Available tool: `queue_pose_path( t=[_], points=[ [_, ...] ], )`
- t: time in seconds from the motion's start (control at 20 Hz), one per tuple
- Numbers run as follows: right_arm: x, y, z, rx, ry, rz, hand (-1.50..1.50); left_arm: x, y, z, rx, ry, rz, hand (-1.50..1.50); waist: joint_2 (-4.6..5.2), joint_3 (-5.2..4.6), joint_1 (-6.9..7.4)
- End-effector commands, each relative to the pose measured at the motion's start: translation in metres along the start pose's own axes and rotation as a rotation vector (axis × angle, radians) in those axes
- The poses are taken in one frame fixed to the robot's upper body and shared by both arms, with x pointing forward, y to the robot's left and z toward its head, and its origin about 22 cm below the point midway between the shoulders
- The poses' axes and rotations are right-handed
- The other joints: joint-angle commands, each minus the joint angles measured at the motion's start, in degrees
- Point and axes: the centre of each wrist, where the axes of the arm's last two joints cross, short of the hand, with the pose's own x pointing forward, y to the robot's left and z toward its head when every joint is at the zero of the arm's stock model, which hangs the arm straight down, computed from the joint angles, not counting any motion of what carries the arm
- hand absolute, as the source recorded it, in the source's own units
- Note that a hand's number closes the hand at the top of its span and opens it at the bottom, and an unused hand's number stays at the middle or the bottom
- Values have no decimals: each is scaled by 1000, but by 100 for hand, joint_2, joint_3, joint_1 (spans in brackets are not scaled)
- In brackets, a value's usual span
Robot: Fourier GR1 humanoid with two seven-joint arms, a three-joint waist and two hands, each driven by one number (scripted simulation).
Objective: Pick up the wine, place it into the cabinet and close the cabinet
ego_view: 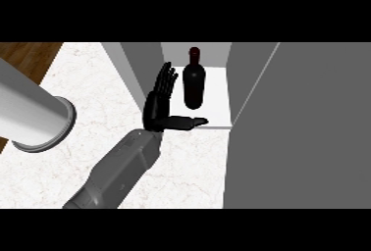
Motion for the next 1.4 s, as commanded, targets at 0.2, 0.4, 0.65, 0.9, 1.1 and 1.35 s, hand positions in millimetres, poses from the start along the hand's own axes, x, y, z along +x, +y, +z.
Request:
queue_pose_path(
  t=[0.2,0.4,0.65,0.9,1.1,1.35],
  points=[
    [28,10,1,-2,-31,1,-150,49,17,41,-125,8,16,-150,-52,21,105],
    [9,5,3,-4,-13,-7,-150,85,7,81,-116,11,64,-150,-26,26,57],
    [17,-5,-7,21,-22,17,-150,115,8,111,-101,-7,51,-150,16,22,-49],
    [11,5,1,138,32,78,150,139,19,130,-67,-42,44,-150,19,21,-66],
    [17,12,-2,334,71,179,150,156,35,147,-34,-40,8,-150,11,18,26],
    [30,31,11,458,89,134,150,173,61,171,21,-67,-43,-150,11,13,-11]
  ],
)
